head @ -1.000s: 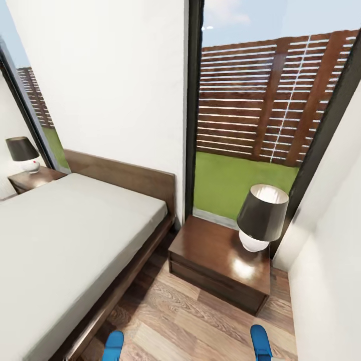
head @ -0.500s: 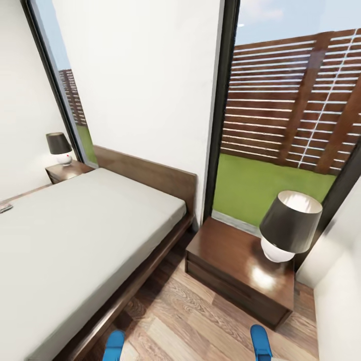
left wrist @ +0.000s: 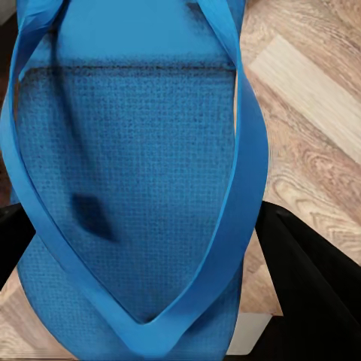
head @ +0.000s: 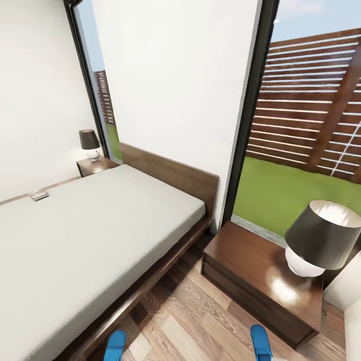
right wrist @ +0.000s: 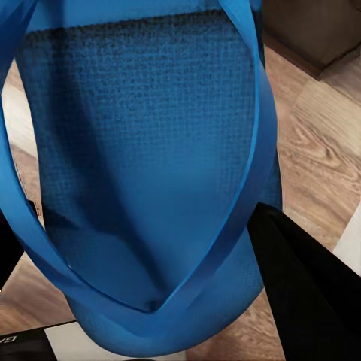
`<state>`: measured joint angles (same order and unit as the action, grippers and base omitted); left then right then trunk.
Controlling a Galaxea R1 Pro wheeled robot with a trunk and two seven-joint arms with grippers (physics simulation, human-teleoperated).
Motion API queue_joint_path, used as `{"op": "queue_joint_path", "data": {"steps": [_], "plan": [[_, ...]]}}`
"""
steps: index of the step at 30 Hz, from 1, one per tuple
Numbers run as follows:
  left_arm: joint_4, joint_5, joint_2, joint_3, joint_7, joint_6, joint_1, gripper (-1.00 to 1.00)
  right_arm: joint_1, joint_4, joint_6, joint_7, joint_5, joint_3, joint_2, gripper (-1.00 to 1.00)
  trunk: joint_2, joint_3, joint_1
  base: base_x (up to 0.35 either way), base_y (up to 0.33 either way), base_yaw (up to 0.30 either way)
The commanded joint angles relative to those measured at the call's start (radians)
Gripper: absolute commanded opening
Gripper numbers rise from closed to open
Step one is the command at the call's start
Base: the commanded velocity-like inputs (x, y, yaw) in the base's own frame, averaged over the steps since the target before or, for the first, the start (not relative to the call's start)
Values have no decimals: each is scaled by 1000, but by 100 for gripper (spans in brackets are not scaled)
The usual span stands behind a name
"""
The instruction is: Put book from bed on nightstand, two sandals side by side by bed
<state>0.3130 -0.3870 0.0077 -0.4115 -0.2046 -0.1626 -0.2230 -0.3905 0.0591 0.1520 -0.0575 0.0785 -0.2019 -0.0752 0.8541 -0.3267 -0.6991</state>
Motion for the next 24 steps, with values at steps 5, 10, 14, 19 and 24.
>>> {"op": "queue_joint_path", "data": {"steps": [5, 10, 14, 19, 24], "plan": [[0, -7, 0, -9, -6, -3, -1, -100, -1, -1, 3, -2, 7, -7, 0, -100, 1, -1, 0, 0, 0, 290], [0, -7, 0, -9, -6, -4, -1, -100, -1, -1, 4, -2, 7, -7, 0, -100, 1, -1, 0, 0, 0, 290], [0, -7, 0, -12, -6, -4, -1, -100, -1, -2, 4, -2, 7, -7, 0, -100, 1, -1, 0, 0, 0, 290], [0, -7, 0, -13, -6, -5, -1, -100, -1, -2, 4, -2, 7, -7, 1, -100, 1, -1, 0, 0, 0, 290], [0, -7, 0, -13, -6, -5, -1, -100, 0, -2, 3, -2, 7, -7, 1, -100, 1, -1, 0, 0, 0, 290]]}}
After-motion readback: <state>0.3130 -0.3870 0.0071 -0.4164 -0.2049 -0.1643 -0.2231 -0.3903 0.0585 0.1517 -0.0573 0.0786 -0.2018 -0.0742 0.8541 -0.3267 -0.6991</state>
